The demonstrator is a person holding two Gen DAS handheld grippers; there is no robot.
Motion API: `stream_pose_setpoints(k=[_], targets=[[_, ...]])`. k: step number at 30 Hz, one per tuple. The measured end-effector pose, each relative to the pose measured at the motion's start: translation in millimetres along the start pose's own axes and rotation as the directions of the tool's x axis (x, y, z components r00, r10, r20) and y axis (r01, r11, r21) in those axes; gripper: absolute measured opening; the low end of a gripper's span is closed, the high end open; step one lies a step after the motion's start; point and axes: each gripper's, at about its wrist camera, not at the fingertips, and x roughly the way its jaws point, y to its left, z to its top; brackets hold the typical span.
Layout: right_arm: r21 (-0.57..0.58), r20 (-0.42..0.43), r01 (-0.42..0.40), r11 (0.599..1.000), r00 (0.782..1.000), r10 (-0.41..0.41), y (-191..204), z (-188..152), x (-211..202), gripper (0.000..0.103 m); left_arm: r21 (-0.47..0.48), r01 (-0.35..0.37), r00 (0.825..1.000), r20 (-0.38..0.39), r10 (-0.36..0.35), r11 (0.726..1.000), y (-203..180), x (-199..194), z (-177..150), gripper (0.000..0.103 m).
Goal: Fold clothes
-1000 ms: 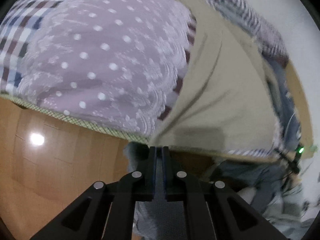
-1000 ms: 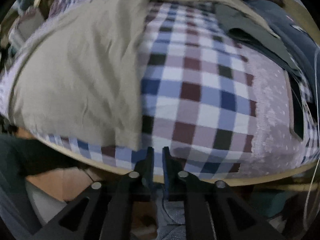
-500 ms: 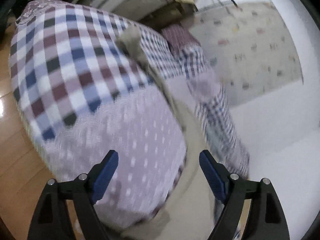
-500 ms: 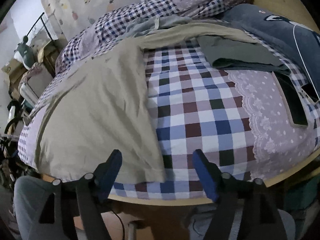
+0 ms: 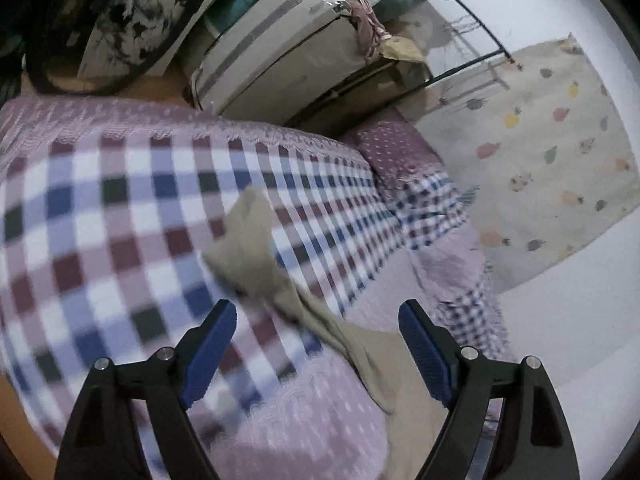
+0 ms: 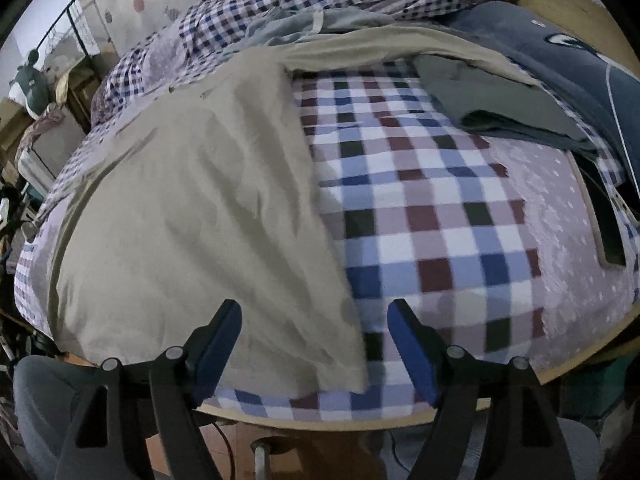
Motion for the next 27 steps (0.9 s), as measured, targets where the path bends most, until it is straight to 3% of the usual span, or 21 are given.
stream_pose_setpoints(k=[2, 3, 4, 5, 7, 9, 12, 14, 19, 20, 22, 24, 27], targets=[[-0.016, -0.010, 0.002, 1.000, 1.000, -0.002, 8.9, 5.1, 5.6, 0.079, 0.009, -0.033, 0.999, 0.000, 0.033, 0.999, -0.1, 12.2, 10.5, 0.085], [-0.023, -0.015, 0.003, 1.000, 1.000, -0.003, 13.4, 7.6, 8.4, 0.079, 0.014, -0.049, 0.999, 0.001, 0.049, 0.999, -0.1, 18.3, 15.8, 0.077], [-0.031, -0.020, 0.003, 1.000, 1.000, -0.004, 17.8, 10.1, 11.1, 0.079, 0.018, -0.066, 0.998, 0.001, 0.066, 0.998, -0.1, 24.4, 21.0, 0.060], [-0.039, -0.025, 0.004, 0.999, 1.000, -0.005, 22.3, 12.7, 13.9, 0.079, 0.023, -0.082, 0.997, 0.002, 0.082, 0.996, -0.2, 30.5, 26.3, 0.050], [-0.055, -0.035, 0.006, 0.998, 0.999, -0.008, 31.2, 17.8, 19.5, 0.079, 0.032, -0.115, 0.993, 0.003, 0.115, 0.993, -0.2, 42.8, 36.8, 0.016], [-0.070, -0.045, 0.007, 0.998, 0.999, -0.010, 40.1, 22.8, 25.1, 0.079, 0.041, -0.147, 0.989, 0.005, 0.147, 0.988, -0.3, 55.0, 47.4, 0.004], [-0.090, -0.057, 0.005, 0.996, 0.998, -0.010, 50.3, 27.5, 31.2, 0.079, 0.063, -0.167, 0.986, 0.028, 0.166, 0.984, -2.5, 65.7, 60.9, 0.002], [-0.102, -0.064, -0.001, 0.995, 0.998, -0.005, 54.9, 28.8, 34.2, 0.079, 0.130, -0.031, 0.992, 0.122, 0.015, 0.991, -9.3, 40.6, 57.8, 0.001], [-0.127, -0.072, -0.017, 0.992, 0.997, 0.008, 60.4, 26.5, 40.0, 0.079, 0.226, 0.124, 0.975, 0.151, -0.160, 0.966, 21.5, 16.4, 27.9, 0.001], [-0.126, -0.076, -0.020, 0.992, 0.997, 0.010, 59.9, 24.8, 41.3, 0.079, 0.210, 0.123, 0.978, 0.141, -0.155, 0.970, 34.9, 17.5, 22.3, 0.001], [-0.126, -0.090, -0.023, 0.992, 0.996, 0.011, 59.4, 21.5, 45.1, 0.079, 0.069, 0.037, 0.996, 0.080, -0.043, 0.997, 80.3, 33.2, 13.2, 0.001], [-0.133, -0.100, -0.021, 0.991, 0.995, 0.008, 60.0, 18.7, 47.4, 0.079, -0.029, 0.054, 0.996, 0.075, -0.051, 0.998, 112.4, 32.3, 4.5, 0.002], [-0.151, -0.109, -0.014, 0.988, 0.994, -0.002, 61.3, 16.6, 48.2, 0.079, -0.054, 0.098, 0.988, 0.126, -0.090, 0.994, 117.9, 16.7, -1.7, 0.003]])
